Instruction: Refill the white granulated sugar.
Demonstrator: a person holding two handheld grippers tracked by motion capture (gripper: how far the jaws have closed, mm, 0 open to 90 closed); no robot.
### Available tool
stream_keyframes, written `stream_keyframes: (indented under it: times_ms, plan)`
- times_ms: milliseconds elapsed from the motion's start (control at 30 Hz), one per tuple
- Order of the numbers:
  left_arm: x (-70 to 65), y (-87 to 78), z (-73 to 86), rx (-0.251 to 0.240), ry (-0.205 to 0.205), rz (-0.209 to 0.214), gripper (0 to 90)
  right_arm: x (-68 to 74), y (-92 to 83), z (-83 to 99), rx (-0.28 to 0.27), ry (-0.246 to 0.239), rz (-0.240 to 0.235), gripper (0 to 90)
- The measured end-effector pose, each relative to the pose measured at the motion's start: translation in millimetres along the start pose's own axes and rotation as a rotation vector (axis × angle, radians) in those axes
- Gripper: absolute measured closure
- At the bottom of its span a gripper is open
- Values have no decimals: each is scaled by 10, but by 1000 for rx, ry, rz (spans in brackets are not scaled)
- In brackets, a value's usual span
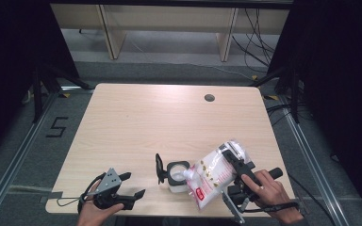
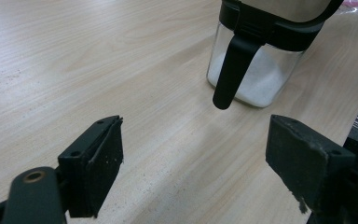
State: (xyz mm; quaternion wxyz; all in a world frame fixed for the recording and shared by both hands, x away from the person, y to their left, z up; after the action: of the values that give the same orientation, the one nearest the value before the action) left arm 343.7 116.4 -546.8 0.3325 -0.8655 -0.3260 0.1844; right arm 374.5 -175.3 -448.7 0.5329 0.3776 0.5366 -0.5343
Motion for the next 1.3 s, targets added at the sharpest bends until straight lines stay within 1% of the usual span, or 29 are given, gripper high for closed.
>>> stream_keyframes:
  times_ms: [33,67,100,133,167,200,233,267,367,400,433,533,567,600,633,667,800,833,900,933,967,1033,1067,1100,1133,1167,1233,1267,1300]
  plan:
    - [0,0,0,0,0,0,185,0,0,0,0,0,0,487]
    - [14,0,0,4,14,-4,185,-51,-2,-23,-11,-39,25,487]
    - [14,0,0,4,14,-4,185,-51,-2,-23,-11,-39,25,487]
    - [13,4,-8,-1,11,0,185,-9,-15,-6,13,4,3,487]
    - [13,4,-8,-1,11,0,185,-9,-15,-6,13,4,3,487]
    - [5,2,0,2,-4,-3,184,-52,-1,-35,-23,-42,28,487]
    - [3,3,-7,-4,15,2,184,-52,-1,-35,-23,-42,28,487]
    - [7,0,-6,-3,-3,2,185,-32,-6,-13,-3,-31,16,487]
    - [13,-2,-6,0,3,-3,185,-18,-9,-4,5,-23,9,487]
    - [2,-2,1,-1,-5,-1,185,-43,-6,-20,-6,-37,21,487]
    - [0,2,-15,-12,-3,5,184,-92,-11,-48,-26,-77,47,487]
    - [14,-5,-9,-4,21,-1,185,-70,-11,-45,-18,-42,35,487]
    - [14,-5,-9,-4,21,-1,184,-70,-11,-45,-18,-42,35,487]
    - [-1,-2,-4,-6,-2,5,185,-9,-11,-7,8,0,2,487]
    - [-1,-2,-4,-6,-2,5,185,-9,-11,-7,8,0,2,487]
    - [13,-6,-23,-11,14,3,185,-53,-3,-26,-13,-40,27,488]
    - [7,-3,-14,-12,6,3,185,-11,7,-10,-7,-8,7,488]
    - [7,-3,-14,-12,6,3,185,-35,6,-17,-11,-36,18,488]
    - [10,-7,-19,-13,13,3,185,-28,10,-15,-12,-35,16,489]
    - [14,-9,-12,-9,24,0,185,29,13,6,2,14,-9,490]
    - [-5,-2,-9,-10,-10,8,185,5,14,1,-2,-12,4,491]
    - [18,-13,-10,-5,23,-1,185,27,40,15,-3,-20,-4,494]
    - [5,-8,-23,-19,12,5,185,74,50,35,9,8,-22,497]
    - [7,-10,-23,-20,11,4,185,49,61,25,-1,-38,-1,500]
    - [18,-18,-11,-7,14,-1,185,73,71,36,6,-45,-7,502]
    - [12,-20,-14,-7,0,-6,185,93,81,38,6,-40,-10,505]
    - [7,-18,-25,-18,8,-1,185,112,89,44,7,-40,-17,507]
    - [5,-23,2,-1,-3,-3,185,178,98,75,30,-11,-43,511]
    - [5,-23,2,-1,-3,-3,185,178,98,75,30,-11,-43,511]
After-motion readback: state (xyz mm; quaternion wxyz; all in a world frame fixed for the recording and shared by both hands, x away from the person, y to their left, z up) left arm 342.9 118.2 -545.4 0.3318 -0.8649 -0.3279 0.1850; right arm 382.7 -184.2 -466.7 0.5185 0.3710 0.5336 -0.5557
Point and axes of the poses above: each handheld gripper's, and its own axes: y roughly forward along the jaws, z roughly out of its underside, x roughly to its left, the point moved 10 cm from there along y, roughly forward along the jaws, and after that the axes turned 14 degrees about x, right-handed, at the moved point
